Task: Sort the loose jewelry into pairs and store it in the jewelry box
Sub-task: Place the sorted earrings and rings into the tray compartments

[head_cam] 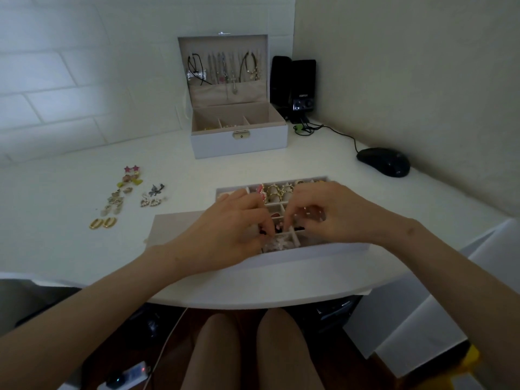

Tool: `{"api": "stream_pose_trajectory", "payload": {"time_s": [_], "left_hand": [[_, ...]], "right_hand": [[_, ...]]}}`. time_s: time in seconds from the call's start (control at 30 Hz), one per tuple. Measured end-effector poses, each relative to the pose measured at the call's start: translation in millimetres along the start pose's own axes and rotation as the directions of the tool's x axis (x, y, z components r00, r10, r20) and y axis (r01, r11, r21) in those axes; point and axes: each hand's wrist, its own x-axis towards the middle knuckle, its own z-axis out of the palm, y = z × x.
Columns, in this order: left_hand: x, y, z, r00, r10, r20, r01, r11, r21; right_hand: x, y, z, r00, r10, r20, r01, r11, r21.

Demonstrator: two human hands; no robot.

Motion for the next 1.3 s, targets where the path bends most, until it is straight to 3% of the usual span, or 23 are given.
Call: {"api": "stream_pose_trajectory", "payload": {"time_s": [0.1, 0.23, 0.37, 0.57, 0.83, 1.07, 1.3], "left_hand": [[-0.8, 1.9, -1.7, 1.0, -0.002, -0.017, 0.001, 1.0, -0.031], [-1.3, -1.7, -3.4, 1.0, 0.021, 0.004, -0.021, 1.0, -0.016], [-2.0, -1.1, -8.5, 1.0, 0.007, -0.02, -0.008, 0.999, -0.043], [-5.4, -2.9, -2.6, 0.994, 0.094, 0.051, -0.095, 0.995, 0.007], [-7.8, -3.3, -6.2, 0.994, 0.079, 0.078, -0.073, 0.994, -0.076], [-5.8, -1.7, -5.0, 0.987, 0.133, 0.092, -0.136, 0.99, 0.037], [-4.6, -0.1, -4.8, 0.996, 0.093, -0.004, -0.093, 0.995, -0.032]], "right_hand": [[-1.7, 0.9, 0.1, 0.999, 0.0, 0.035, -0.004, 0.992, 0.129], [-0.9, 2.8, 7.2, 0.989, 0.021, 0.145, -0.046, 0.984, 0.175], [-0.6, 3.1, 5.7, 0.994, 0.023, 0.106, -0.044, 0.979, 0.201], [-0.1, 4.9, 10.9, 0.994, 0.043, 0.104, -0.061, 0.982, 0.177], [-1.9, 4.9, 5.4, 0.994, 0.023, 0.105, -0.028, 0.999, 0.047], [-5.5, 4.9, 1.6, 1.0, 0.013, 0.014, -0.015, 0.976, 0.217], [-3.8, 5.8, 6.6, 0.995, 0.031, 0.097, -0.047, 0.984, 0.174]]}}
